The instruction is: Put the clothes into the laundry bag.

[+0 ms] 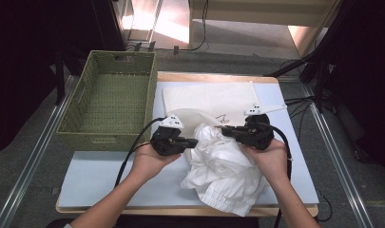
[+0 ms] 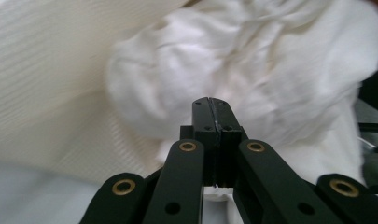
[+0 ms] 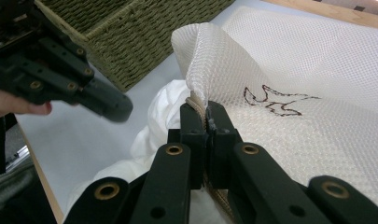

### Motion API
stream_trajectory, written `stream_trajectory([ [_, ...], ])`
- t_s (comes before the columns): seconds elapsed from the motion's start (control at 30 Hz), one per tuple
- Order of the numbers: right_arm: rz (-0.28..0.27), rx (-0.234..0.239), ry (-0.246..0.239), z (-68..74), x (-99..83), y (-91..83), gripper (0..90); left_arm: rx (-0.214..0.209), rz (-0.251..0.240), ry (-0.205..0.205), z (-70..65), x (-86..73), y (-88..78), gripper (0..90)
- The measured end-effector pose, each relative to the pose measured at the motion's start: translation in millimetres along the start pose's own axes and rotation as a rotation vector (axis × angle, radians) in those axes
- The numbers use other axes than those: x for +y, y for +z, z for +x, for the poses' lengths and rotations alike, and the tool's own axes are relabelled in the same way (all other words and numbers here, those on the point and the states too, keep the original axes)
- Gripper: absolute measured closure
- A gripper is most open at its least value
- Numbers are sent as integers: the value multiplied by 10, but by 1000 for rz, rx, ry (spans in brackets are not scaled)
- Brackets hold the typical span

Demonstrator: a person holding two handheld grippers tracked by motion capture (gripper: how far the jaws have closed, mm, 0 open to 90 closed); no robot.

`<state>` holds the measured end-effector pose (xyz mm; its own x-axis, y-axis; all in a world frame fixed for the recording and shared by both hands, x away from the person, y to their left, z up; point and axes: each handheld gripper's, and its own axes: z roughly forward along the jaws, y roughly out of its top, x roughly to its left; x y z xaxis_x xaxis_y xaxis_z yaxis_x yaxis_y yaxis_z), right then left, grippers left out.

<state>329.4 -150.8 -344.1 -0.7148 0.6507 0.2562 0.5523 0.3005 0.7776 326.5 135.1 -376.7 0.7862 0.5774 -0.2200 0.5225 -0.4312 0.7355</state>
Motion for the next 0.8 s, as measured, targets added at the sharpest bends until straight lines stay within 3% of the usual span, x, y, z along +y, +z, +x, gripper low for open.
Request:
stream_trajectory([
  [0.17,1,1,2,0,4,4,888,73,22,-35,181,-60,147,900],
  [0.37,-1,5,1,-5,4,1,888,76,19,-64,208,1,425,900],
  [0.5,0,7,3,-9,1,-2,888,36,7,-54,83,61,522,900],
  [0.8,2,2,5,-10,3,-6,888,-52,-56,7,-304,169,498,900],
])
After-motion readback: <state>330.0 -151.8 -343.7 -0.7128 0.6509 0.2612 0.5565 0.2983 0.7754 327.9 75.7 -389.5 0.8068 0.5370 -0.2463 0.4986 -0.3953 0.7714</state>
